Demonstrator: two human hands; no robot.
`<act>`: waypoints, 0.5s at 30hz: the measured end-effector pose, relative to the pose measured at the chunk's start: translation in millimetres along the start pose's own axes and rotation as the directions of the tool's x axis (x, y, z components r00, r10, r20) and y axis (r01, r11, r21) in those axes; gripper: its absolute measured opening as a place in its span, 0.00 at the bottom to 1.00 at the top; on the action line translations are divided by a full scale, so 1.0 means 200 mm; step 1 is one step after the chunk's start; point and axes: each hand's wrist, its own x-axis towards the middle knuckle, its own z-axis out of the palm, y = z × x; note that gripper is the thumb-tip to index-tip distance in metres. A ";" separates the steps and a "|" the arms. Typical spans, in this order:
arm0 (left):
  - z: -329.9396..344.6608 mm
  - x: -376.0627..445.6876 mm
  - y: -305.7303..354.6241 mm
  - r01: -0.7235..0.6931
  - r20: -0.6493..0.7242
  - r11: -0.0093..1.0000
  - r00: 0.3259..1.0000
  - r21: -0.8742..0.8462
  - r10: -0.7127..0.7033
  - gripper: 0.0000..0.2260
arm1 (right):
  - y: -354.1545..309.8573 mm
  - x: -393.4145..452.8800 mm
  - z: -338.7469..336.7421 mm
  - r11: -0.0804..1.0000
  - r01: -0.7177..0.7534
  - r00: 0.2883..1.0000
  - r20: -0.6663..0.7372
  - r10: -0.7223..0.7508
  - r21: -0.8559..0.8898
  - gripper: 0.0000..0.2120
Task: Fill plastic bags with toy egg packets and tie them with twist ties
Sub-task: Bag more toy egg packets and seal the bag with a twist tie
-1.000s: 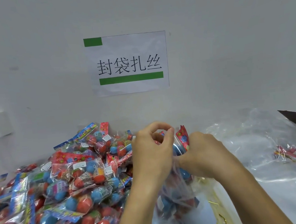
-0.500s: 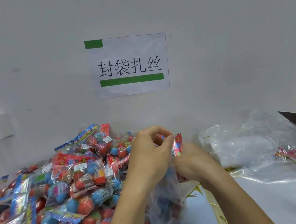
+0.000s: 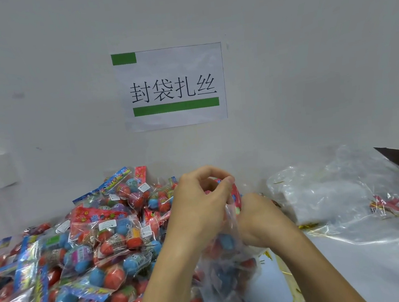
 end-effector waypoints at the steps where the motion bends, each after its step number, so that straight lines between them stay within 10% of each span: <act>1: 0.00 0.00 0.00 -0.001 0.008 1.000 1.000 0.009 0.001 0.08 | 0.00 0.01 0.00 1.000 -0.010 1.000 0.002 0.010 0.024 0.12; 15: -0.01 -0.04 0.09 0.150 0.127 0.967 0.984 -0.205 -0.126 0.05 | 0.01 -0.02 -0.03 0.987 -0.082 0.997 -0.002 0.082 -0.140 0.13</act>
